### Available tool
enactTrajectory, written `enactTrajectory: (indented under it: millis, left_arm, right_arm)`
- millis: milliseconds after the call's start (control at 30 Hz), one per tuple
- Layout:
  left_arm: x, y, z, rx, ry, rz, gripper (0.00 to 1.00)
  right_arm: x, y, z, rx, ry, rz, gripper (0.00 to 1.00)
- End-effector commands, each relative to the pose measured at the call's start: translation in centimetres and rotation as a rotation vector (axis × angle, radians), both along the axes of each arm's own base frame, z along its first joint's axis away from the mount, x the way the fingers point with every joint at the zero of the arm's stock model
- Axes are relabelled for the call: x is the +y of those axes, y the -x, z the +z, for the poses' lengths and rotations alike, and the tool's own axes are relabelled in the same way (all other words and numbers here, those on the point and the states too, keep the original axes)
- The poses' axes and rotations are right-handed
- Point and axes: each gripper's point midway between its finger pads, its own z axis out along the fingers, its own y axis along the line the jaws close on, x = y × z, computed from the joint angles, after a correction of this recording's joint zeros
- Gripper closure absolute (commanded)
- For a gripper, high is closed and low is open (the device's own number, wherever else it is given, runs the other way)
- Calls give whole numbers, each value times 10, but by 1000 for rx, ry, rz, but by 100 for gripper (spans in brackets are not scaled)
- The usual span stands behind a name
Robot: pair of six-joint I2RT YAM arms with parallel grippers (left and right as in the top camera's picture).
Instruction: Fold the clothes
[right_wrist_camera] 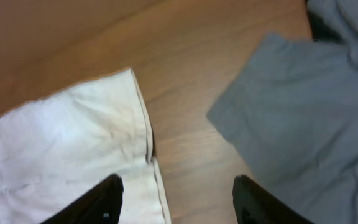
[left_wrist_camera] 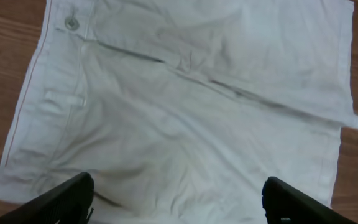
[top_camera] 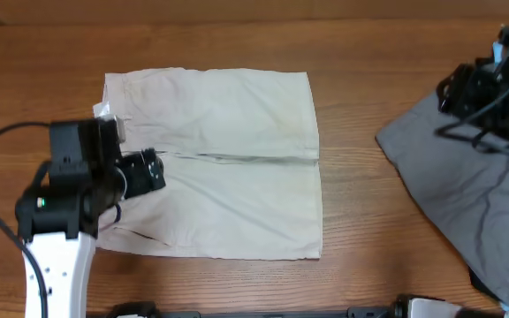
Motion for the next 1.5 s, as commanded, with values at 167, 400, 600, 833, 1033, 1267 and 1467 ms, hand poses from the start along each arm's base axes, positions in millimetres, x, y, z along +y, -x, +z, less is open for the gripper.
enactTrajectory:
  millis: [167, 400, 600, 833, 1033, 1267, 1467]
  left_arm:
    - [10, 40, -3, -46, -24, 110, 0]
    - [27, 72, -61, 178, 37, 441, 0]
    - [48, 84, -95, 329, 51, 603, 0]
    - [93, 102, -117, 442, 98, 859, 0]
    - [118, 112, -152, 417, 129, 1000, 9]
    - [129, 99, -180, 300, 121, 993, 34]
    - [134, 97, -186, 293, 106, 998, 39]
  right_arm:
    - [21, 52, -99, 71, -72, 40, 25]
    - [68, 98, -181, 336, -338, 148, 0]
    - [93, 118, -220, 512, -392, 228, 0]
    - [118, 121, -227, 558, -380, 267, 0]
    - [117, 120, -230, 606, -420, 103, 0]
    - [106, 117, -239, 625, -398, -52, 0]
    - [106, 117, -239, 625, -398, -52, 0]
